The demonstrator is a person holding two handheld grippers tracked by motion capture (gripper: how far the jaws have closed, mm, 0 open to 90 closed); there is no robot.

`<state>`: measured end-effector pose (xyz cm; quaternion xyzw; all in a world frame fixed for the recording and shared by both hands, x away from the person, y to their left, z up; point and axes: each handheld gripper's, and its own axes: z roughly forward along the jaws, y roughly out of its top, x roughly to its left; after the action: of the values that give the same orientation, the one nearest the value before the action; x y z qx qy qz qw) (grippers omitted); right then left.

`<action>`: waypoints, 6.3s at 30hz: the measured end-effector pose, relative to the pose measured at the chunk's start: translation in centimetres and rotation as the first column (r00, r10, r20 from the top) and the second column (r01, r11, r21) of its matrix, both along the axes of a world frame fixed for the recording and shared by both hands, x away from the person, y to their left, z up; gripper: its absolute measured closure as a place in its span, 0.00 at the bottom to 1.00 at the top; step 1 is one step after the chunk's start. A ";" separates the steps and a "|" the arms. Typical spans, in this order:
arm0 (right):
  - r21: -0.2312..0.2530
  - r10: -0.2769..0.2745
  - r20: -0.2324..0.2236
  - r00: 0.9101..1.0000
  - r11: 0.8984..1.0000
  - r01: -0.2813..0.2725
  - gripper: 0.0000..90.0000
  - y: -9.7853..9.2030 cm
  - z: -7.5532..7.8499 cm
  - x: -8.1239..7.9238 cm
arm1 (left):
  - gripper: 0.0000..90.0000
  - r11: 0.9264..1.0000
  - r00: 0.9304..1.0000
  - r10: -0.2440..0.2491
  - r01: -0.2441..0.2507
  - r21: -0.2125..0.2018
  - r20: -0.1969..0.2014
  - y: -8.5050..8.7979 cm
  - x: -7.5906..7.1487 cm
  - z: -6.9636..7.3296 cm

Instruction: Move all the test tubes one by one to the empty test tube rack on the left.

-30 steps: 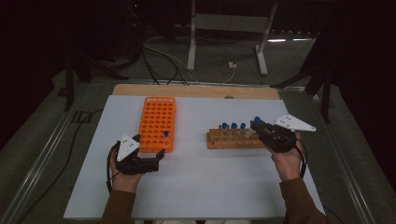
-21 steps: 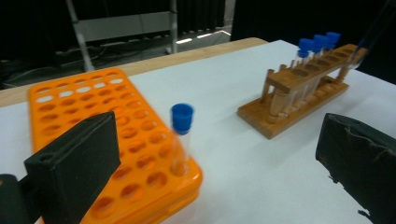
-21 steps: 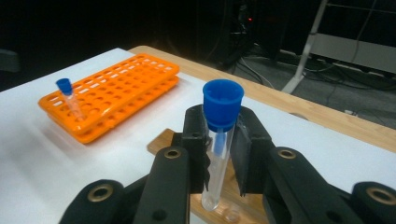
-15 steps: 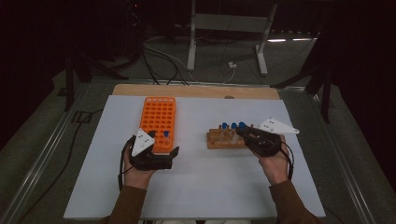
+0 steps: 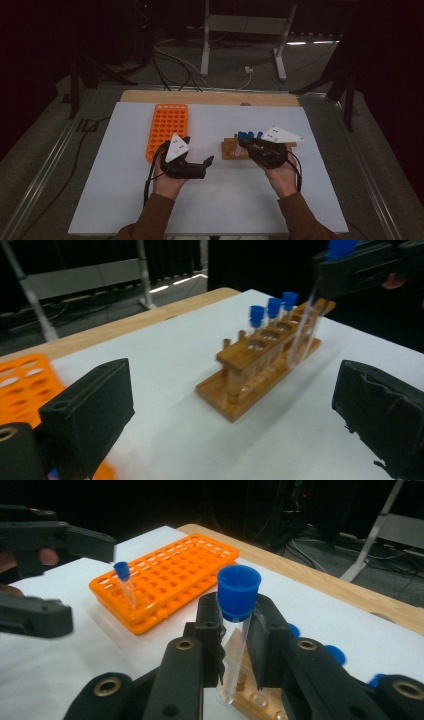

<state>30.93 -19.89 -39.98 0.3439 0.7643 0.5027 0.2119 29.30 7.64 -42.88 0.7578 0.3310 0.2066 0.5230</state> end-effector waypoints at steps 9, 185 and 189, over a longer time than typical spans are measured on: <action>0.004 0.036 -0.020 0.999 0.999 -0.036 0.86 1.5 -0.3 -0.1 | 0.17 0.998 0.998 -0.058 0.058 -0.012 -0.013 -2.4 0.6 -0.5; 0.027 -0.162 0.023 0.986 0.986 0.162 0.00 -5.8 -2.8 -0.9 | 0.87 0.967 0.965 0.241 -0.230 0.110 -0.106 7.9 2.8 -7.2; 0.029 -0.164 0.023 0.986 0.986 0.163 0.00 -5.8 -2.8 -0.9 | 0.85 0.970 0.967 0.234 -0.226 0.086 -0.105 8.2 2.4 -7.0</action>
<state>30.02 -25.72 -42.77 0.4021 0.7240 0.4979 0.2574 31.74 15.85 -49.93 0.7436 0.4382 0.2342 0.4475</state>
